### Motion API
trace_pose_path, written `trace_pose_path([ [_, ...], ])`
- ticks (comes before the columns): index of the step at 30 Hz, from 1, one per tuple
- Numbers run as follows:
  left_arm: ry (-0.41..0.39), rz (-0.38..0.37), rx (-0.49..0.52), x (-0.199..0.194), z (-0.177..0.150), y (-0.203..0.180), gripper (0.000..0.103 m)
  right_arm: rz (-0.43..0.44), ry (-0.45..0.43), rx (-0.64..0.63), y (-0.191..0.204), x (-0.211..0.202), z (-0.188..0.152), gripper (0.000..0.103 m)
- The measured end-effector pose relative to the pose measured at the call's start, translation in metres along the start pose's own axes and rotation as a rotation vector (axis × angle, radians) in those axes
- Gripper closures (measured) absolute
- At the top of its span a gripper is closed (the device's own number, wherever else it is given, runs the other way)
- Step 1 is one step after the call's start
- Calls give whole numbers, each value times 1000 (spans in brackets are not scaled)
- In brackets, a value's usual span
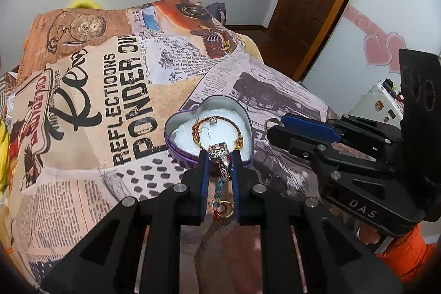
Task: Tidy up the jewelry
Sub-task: 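Lower the silver ring into the heart tin and open the left gripper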
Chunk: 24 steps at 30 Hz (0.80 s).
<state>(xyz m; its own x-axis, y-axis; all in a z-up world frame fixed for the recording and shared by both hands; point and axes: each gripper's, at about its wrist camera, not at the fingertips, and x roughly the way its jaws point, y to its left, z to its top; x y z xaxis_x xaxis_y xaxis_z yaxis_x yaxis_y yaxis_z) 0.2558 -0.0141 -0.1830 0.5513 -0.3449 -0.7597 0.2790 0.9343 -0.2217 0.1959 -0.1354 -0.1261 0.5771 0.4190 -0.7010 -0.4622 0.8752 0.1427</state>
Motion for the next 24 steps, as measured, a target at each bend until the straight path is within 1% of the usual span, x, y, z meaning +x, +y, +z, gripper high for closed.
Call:
trace_pose_path([
  [7, 20, -19, -11, 15, 6, 7, 89, 5, 5, 4, -4, 11, 7, 84],
  [14, 26, -21, -6, 24, 11, 8, 89, 12, 20, -16, -3, 21, 12, 84],
  [20, 45, -14, -14, 34, 12, 12, 89, 22, 34, -5, -6, 30, 15, 84],
  [24, 42, -16, -20, 36, 13, 15, 89, 28, 40, -1, -8, 32, 16, 84],
])
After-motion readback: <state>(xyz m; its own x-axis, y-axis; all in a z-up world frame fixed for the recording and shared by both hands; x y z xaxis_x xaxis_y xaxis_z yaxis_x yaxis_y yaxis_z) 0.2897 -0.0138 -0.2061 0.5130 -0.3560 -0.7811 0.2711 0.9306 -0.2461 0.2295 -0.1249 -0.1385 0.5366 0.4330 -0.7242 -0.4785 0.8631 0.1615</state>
